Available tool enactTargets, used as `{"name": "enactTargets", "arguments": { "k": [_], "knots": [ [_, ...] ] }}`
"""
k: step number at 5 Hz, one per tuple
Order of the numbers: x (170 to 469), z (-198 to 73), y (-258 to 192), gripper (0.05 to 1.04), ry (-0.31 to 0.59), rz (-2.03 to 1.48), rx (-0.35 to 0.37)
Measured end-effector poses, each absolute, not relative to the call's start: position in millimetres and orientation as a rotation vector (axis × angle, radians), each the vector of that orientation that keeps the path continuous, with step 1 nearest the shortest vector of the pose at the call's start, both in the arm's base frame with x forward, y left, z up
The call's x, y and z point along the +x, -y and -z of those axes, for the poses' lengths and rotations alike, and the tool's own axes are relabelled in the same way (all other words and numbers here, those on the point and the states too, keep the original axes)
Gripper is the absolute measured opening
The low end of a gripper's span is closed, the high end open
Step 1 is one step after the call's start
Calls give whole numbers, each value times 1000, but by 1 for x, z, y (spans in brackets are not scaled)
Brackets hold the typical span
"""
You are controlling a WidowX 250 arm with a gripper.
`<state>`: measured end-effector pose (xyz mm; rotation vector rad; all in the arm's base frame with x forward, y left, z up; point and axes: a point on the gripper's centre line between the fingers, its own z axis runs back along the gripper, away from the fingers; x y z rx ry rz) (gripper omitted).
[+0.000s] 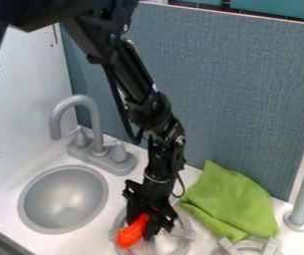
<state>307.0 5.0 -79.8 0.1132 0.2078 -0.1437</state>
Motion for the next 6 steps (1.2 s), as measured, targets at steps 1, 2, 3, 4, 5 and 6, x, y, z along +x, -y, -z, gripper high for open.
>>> {"name": "enactTargets", "arguments": {
  "k": [1, 2, 3, 4, 5, 6],
  "knots": [
    [308, 56, 7, 562, -155, 169, 133],
    [305, 27, 25, 562, -85, 189, 156],
    [305, 22, 52, 562, -58, 248, 115],
    [309, 27, 100, 562, -23, 380, 58],
    [307, 43, 136, 562, -12, 469, 27],
    [314, 50, 154, 562, -4, 481, 11]
  ]
}}
